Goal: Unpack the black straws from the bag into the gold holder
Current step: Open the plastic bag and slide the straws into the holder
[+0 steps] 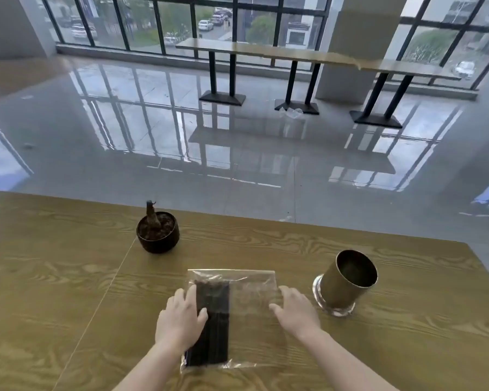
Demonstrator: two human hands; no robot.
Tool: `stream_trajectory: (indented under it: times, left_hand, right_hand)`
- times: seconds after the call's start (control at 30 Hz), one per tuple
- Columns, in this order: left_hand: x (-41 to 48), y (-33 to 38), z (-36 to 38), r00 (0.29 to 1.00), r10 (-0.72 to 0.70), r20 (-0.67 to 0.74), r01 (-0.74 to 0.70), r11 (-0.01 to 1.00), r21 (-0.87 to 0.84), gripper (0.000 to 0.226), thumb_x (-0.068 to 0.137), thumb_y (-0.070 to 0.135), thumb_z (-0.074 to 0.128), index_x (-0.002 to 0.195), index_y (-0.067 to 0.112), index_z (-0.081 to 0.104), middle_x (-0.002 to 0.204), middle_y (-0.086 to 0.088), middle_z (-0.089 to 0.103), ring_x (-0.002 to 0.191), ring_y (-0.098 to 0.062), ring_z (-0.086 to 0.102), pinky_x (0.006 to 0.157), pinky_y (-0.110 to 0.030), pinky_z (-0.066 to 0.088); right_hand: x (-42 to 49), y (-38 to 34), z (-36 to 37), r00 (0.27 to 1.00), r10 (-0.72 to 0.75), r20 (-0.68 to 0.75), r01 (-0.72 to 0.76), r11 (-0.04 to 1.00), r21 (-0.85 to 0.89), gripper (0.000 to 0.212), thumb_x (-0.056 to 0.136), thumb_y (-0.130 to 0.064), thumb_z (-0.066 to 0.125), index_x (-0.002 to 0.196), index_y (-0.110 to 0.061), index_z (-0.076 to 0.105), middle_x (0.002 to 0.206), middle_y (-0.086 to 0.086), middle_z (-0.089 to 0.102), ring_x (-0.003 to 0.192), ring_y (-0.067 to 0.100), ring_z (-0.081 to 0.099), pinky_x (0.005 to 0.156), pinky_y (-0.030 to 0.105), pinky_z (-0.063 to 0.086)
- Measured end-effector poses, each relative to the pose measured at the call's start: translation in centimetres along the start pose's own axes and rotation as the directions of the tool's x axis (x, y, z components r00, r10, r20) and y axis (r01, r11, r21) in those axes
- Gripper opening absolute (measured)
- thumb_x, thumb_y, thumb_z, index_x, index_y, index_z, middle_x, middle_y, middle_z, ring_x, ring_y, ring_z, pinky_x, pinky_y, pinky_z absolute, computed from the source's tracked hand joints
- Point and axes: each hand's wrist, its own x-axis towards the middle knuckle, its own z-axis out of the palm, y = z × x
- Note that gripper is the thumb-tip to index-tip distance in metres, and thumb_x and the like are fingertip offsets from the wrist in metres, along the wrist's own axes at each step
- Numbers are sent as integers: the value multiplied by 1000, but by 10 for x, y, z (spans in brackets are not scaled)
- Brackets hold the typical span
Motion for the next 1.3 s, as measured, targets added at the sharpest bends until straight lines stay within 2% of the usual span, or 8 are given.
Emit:
stream_trajectory:
  times: [0.17, 0.4, 0.5, 0.63, 0.9, 1.07, 1.2, 1.3]
  left_hand:
    - [-17, -15, 26, 973, -160, 166, 172, 983, -58, 49, 97, 44, 44, 142, 24, 42, 127, 0, 49, 118, -19, 47, 88, -32, 49]
    - [-8, -4, 36, 956, -234, 178, 273, 930, -245, 48, 95, 39, 56, 135, 15, 45, 123, -8, 53, 112, -26, 52, 92, -36, 48]
    - [-2, 2, 38, 905, -361, 223, 424, 804, -417, 67, 90, 36, 67, 144, 8, 38, 134, -15, 55, 120, -31, 55, 93, -39, 45]
    - [3, -2, 38, 830, -476, 292, 554, 642, -530, 75, 84, 29, 78, 144, 3, 41, 136, -15, 59, 123, -35, 57, 96, -42, 46]
    - [0, 2, 42, 822, -451, 347, 537, 412, -736, 16, 81, 8, 76, 97, 10, 75, 76, -3, 77, 76, -26, 74, 83, -46, 60]
    - [-2, -4, 38, 839, -388, 381, 496, 258, -829, 16, 84, 0, 73, 99, 6, 74, 83, -11, 78, 76, -29, 76, 78, -49, 63]
    - [-3, -1, 27, 854, -342, 393, 450, 106, -887, 14, 88, -1, 69, 100, 6, 70, 92, -21, 76, 76, -31, 75, 76, -54, 62]
    - [-2, 5, 14, 873, -234, 427, 419, -84, -904, 16, 95, -2, 59, 109, 4, 62, 98, -22, 76, 83, -32, 74, 79, -53, 61]
  right_hand:
    - [-4, 8, 16, 986, 144, 84, -147, 988, 36, 55, 94, -44, 60, 141, -18, 50, 140, 4, 55, 129, 25, 54, 101, 34, 45]
    - [2, 9, 29, 951, 268, 156, -287, 952, 110, 62, 93, -44, 65, 141, -11, 46, 145, 8, 49, 131, 27, 52, 103, 34, 43]
    - [4, 6, 31, 932, 313, 182, -351, 904, 245, 61, 91, -39, 69, 139, -10, 48, 137, 7, 58, 124, 25, 58, 101, 33, 46]
    - [3, 7, 33, 913, 345, 218, -406, 823, 396, 35, 88, -31, 74, 111, -10, 58, 112, 4, 66, 93, 20, 67, 90, 36, 53]
    - [-4, 18, 45, 909, 338, 244, -416, 769, 486, 7, 85, -16, 77, 84, -13, 71, 85, 3, 72, 76, 13, 64, 69, 29, 51]
    - [-6, 25, 44, 940, 302, 159, -341, 816, 467, 10, 89, -19, 68, 80, -17, 70, 79, -2, 72, 69, 14, 64, 63, 29, 47]
    - [-4, 18, 31, 944, 279, 173, -310, 581, 752, 8, 97, -8, 54, 95, -7, 62, 92, 11, 75, 71, 27, 73, 63, 37, 56]
    - [-3, 4, 6, 972, 220, 80, -174, 448, 877, 8, 102, -8, 50, 102, -5, 57, 93, 17, 76, 75, 32, 77, 64, 44, 61]
